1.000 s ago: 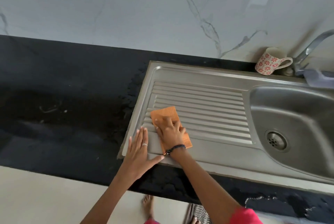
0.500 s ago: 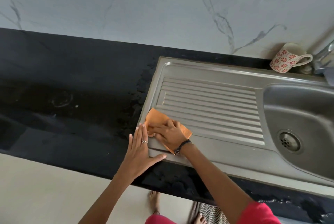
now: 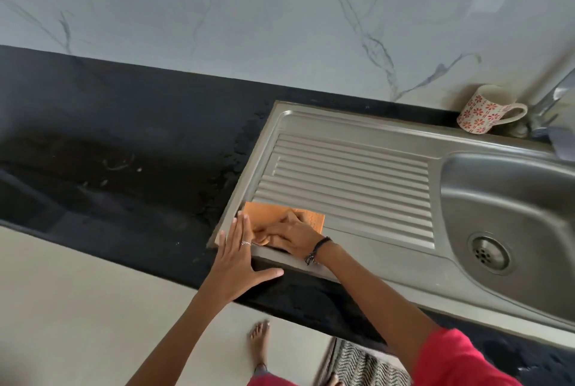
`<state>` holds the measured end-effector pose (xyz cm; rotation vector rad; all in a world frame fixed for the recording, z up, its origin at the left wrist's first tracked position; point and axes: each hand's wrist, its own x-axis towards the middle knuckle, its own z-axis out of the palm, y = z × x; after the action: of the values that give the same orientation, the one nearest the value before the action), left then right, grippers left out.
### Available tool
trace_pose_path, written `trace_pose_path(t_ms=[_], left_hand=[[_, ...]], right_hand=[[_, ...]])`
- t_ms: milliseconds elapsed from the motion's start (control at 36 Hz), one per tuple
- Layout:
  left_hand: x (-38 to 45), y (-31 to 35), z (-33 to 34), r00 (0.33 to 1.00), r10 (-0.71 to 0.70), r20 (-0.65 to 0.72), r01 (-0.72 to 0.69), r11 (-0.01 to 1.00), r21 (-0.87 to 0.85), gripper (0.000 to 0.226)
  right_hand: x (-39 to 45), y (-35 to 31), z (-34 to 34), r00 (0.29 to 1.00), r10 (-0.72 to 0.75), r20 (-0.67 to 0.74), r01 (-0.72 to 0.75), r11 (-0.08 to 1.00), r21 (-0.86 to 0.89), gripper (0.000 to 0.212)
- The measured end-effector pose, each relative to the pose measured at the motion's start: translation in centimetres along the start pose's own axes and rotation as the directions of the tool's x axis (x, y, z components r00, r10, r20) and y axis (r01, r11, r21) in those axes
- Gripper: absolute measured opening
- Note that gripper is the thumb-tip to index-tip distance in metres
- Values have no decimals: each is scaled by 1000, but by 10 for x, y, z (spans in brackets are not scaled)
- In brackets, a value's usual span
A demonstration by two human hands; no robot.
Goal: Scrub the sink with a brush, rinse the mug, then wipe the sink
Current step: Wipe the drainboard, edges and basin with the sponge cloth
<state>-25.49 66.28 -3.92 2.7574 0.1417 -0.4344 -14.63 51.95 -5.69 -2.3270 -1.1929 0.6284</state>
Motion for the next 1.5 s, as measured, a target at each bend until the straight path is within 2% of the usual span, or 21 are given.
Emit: trace_pose_path(t_ms=[83,472,722,806,861,944,1056,1167,1194,1250,1306,1361,1500], left_hand=[[-4,9,6,1000,-10,2,10,1000,-3,130],[-13,67,42,999,24,26,-24,1000,-5,124],[-7,96,50,993,105,56,-105,994,3,120],[-6,102,49,992,124,31,-125,992,14,110],[-7,105,48,991,131,24,-131,991,23,98],[-9,108,46,988,156,15,-156,988,8,92],[-10,110,47,986,165,30,-165,986,-8,104],[-5,105,50,988,150,30,-150,989,-21,116],[-3,104,50,989,145,27,-144,989,-37,116],[-1,102,50,989,144,14,-144,989,-47,118],[2,99,49,989,145,8,-145,988,-48,119],[3,95,47,991,135,10,-134,990,-45,120],[4,85,39,996,88,-25,-90,992,-91,122]], right_hand=[[-10,17,7,1000,-12,-26,12,1000,-8,66],[-115,76,1,987,76,-140,-72,997,34,62],[-192,100,-13,963,210,-169,-200,977,71,42],[-210,111,-16,955,249,-159,-239,968,79,40],[-216,114,-16,956,257,-142,-249,966,72,31],[-218,116,-14,953,271,-132,-267,962,52,29],[-209,111,-14,946,280,-163,-277,960,40,34],[-188,100,-7,938,295,-184,-279,954,108,37],[-182,97,-6,933,294,-206,-279,955,97,37],[-172,94,-8,932,288,-222,-315,944,-97,39],[-164,90,-14,914,315,-254,-362,917,-169,39],[-156,88,-24,883,348,-315,-399,910,-114,34],[-132,80,-44,773,425,-470,-335,904,267,19]])
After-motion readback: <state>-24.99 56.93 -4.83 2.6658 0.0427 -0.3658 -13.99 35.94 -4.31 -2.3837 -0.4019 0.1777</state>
